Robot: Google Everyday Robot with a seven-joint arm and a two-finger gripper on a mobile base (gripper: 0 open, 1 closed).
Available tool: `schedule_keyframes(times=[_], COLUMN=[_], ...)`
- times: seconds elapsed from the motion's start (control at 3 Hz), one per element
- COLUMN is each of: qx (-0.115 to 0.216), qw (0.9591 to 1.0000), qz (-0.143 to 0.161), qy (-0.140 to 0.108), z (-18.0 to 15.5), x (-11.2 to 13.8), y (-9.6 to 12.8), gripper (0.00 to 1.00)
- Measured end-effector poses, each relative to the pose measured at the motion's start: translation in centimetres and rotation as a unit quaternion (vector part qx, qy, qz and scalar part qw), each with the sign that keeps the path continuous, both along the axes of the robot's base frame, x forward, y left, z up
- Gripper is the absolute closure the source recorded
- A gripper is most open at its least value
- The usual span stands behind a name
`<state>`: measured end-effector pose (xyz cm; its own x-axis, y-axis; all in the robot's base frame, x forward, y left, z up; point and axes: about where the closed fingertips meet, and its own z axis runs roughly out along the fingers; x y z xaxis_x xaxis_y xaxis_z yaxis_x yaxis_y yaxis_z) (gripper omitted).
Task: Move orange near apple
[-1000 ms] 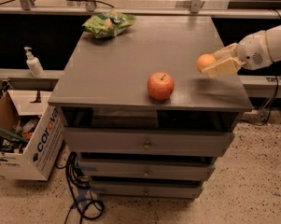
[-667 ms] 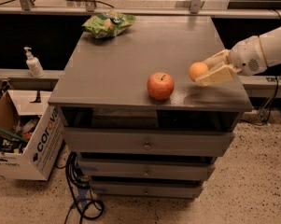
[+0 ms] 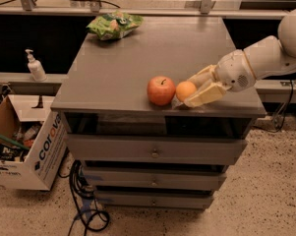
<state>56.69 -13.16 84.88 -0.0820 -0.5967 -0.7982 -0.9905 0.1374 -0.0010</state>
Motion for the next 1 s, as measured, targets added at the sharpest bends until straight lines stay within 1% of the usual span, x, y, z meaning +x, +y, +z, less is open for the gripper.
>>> schedule_keyframes(times=[0.33, 0.67, 1.0], qx=[-0.017, -0.042, -0.06], qw=[0.9998, 0.9987, 0.9967], qz=[0.008, 0.0, -0.016], qy=[-0.009, -0.03, -0.053], z=[-0.8, -1.5, -2.0], x=[-0.3, 0.0, 1.5], y=[1.6, 2.5, 2.5], gripper=[1.0, 1.0, 1.0])
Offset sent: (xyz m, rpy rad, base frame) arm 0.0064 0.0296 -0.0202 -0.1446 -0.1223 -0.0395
